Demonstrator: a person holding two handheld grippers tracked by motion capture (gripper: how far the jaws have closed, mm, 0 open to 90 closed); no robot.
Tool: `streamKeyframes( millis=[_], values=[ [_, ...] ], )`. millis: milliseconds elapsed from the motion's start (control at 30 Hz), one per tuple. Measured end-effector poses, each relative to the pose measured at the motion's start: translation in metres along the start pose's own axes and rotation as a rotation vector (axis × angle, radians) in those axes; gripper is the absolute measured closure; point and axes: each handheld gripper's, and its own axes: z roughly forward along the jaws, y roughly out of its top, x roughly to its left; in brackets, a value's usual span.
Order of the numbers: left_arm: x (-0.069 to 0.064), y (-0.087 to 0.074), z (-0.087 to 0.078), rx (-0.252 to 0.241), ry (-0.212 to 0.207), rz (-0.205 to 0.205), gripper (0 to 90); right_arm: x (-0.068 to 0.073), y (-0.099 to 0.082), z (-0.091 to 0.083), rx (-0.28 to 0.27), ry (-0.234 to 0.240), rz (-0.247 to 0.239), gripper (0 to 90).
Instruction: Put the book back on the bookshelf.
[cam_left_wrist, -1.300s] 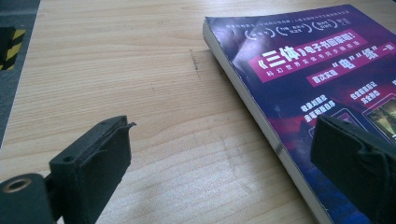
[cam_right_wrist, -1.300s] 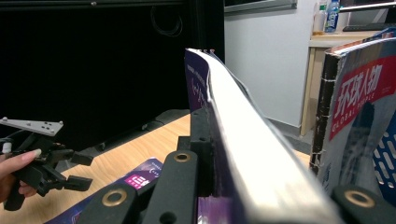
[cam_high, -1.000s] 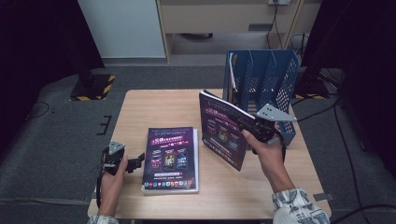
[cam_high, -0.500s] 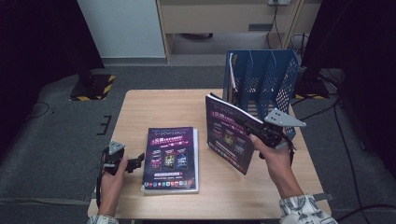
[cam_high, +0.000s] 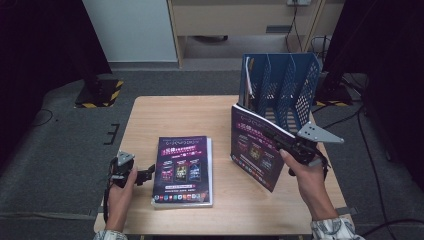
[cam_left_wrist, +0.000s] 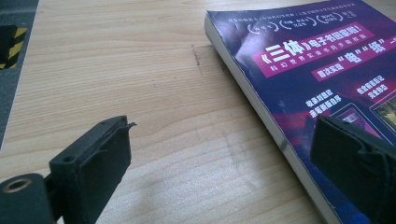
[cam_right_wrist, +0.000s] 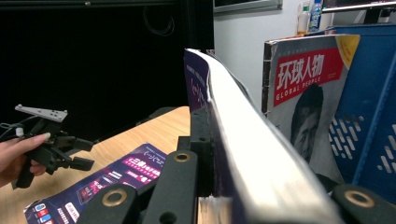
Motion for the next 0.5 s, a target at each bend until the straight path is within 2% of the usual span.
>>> streamKeyframes(
  millis=[500],
  values=[
    [0.001,0.000,-0.001,-0.003,0.000,-0.004,4.5,-0.004,0.002,-0.021,-0.009,-0.031,0.008,84.1]
  ],
)
